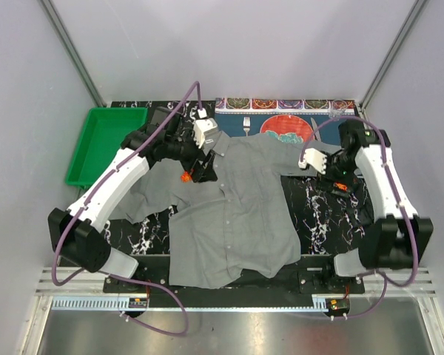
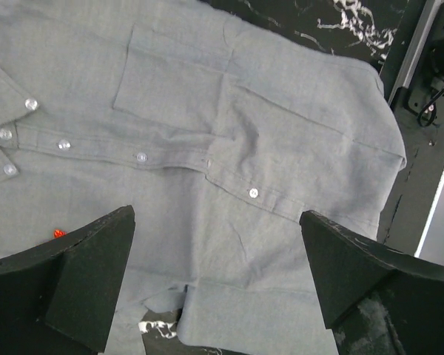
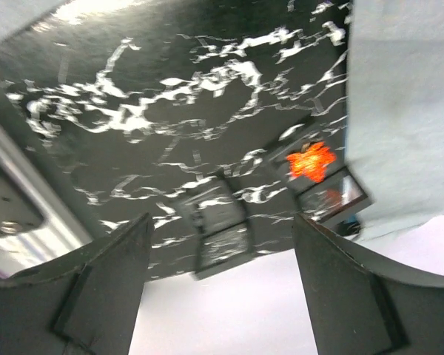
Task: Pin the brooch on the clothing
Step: Pick up the brooch from the brooch box.
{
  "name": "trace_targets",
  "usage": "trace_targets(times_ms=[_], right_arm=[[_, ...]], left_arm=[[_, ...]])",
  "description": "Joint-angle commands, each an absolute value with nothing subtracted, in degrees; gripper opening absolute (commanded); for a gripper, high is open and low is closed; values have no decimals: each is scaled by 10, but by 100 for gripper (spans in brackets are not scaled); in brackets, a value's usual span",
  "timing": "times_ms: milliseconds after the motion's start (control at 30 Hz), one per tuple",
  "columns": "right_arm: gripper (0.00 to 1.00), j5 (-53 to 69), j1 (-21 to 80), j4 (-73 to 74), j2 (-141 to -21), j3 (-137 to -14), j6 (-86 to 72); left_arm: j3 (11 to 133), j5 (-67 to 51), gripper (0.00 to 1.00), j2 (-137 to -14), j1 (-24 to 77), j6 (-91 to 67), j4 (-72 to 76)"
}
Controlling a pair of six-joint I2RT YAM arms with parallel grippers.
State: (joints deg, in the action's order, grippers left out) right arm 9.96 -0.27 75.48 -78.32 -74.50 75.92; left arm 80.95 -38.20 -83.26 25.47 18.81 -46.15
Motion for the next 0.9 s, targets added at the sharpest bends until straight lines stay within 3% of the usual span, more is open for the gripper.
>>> trace_targets(times_ms=[0,100,267,600,867], right_arm=[[81,103,-31,789,-909,-838,952],[80,77,-31,801,-997,-924,922],[57,45,-34,818,-1094,-973,845],[62,15,-45,632,-1003,-775,1061],[64,63,-112,648,-1006,-779,1286]], left_arm=[[815,-443,98,-813,245,158,-375],[782,-490,99,-807,214,87,-294],[763,-555,97,-824,172,2,-195],[753,-591,97,-853,171,-27,-171],[754,-592,97,-850,170,-27,-170]])
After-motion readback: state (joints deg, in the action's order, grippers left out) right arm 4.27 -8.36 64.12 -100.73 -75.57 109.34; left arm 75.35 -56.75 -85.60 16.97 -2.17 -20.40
